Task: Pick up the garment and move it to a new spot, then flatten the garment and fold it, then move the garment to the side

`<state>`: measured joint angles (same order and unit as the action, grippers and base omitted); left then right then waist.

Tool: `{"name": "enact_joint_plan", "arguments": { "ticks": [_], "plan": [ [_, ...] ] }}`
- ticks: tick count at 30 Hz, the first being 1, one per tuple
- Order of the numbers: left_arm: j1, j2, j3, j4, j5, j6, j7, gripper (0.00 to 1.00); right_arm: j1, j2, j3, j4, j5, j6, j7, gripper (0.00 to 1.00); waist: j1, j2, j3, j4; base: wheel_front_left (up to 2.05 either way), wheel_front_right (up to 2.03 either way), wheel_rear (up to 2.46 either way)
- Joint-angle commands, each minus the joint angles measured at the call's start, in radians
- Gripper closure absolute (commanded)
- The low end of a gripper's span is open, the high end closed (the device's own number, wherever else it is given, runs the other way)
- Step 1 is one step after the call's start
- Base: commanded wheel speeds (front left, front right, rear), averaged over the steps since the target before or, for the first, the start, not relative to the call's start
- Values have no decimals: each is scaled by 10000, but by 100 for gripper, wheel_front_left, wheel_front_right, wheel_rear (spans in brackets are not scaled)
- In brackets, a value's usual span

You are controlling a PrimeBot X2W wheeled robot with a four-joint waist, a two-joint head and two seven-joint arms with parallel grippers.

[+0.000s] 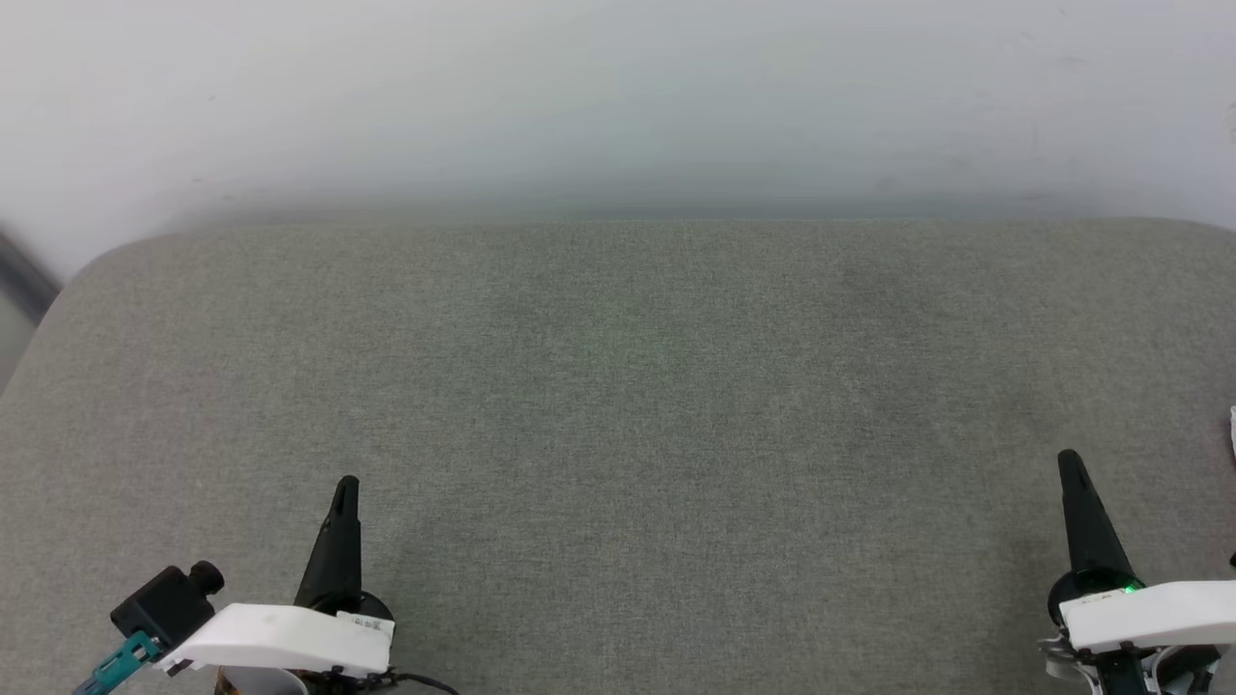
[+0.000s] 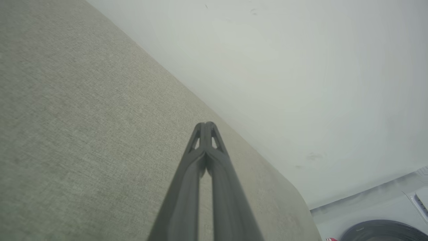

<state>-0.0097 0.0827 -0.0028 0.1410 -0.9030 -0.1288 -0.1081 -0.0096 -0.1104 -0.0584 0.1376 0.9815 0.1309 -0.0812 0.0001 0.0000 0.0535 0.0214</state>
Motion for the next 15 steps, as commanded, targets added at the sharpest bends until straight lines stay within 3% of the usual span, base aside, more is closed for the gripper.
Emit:
{"name": "enact_joint_plan", "arguments": {
  "ticks": [1, 15],
  "plan": [
    [-270, 52, 41, -34, -353, -12, 59, 100, -272, 10, -45, -35, 332, 0, 72, 100, -1, 0, -10, -4, 0, 0, 0],
    [-447, 62, 185, 206, -2040, -16, 464, 100, -450, 103, -103, 216, 1788, -1, 465, 100, -1, 0, -99, -42, 0, 0, 0]
  ]
}}
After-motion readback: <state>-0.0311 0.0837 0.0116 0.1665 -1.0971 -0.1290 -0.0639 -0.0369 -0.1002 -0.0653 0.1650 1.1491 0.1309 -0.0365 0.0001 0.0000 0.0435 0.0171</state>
